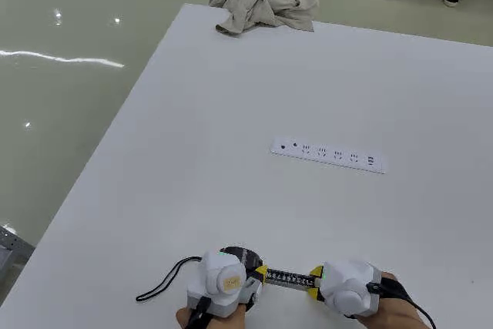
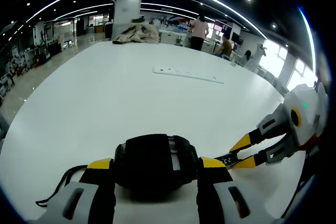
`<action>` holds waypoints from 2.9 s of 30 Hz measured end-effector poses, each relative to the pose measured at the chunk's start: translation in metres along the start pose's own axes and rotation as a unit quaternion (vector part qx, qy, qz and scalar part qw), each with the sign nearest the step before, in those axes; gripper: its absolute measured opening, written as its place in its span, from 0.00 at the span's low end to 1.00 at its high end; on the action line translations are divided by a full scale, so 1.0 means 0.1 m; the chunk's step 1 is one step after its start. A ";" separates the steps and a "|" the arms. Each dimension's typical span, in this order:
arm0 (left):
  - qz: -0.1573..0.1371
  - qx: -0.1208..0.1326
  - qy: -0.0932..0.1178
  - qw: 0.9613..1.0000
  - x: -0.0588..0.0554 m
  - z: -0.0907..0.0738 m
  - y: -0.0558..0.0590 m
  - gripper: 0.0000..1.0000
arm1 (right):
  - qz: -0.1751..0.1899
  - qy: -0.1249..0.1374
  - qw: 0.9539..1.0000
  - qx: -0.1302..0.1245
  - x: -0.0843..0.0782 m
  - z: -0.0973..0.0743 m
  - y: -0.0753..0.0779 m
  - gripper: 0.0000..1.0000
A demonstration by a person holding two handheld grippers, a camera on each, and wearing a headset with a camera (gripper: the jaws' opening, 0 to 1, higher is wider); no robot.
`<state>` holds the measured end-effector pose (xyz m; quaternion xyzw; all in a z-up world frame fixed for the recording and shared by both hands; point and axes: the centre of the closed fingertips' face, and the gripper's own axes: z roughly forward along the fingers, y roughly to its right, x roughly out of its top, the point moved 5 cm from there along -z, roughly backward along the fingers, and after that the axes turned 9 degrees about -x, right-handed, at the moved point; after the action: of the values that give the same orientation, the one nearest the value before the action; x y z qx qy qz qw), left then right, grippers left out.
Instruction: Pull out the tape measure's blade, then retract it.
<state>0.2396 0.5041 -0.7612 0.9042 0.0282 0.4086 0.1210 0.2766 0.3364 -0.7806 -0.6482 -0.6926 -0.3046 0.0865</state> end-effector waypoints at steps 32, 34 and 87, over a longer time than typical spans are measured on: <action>0.001 -0.001 -0.005 1.000 0.00 -0.01 0.00 0.60 | 0.027 0.014 0.999 0.016 0.22 0.13 -0.04 0.13; 0.001 -0.001 -0.005 1.000 0.00 -0.01 0.00 0.60 | 0.028 0.015 0.999 0.018 0.22 0.14 -0.04 0.13; 0.007 0.001 -0.004 1.000 0.02 0.00 0.01 0.59 | 0.050 0.049 0.997 0.033 0.44 0.29 -0.04 0.13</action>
<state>0.2403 0.5039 -0.7596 0.9063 0.0214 0.4055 0.1171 0.2746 0.3894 -0.7826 -0.6631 -0.6640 -0.3082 0.1562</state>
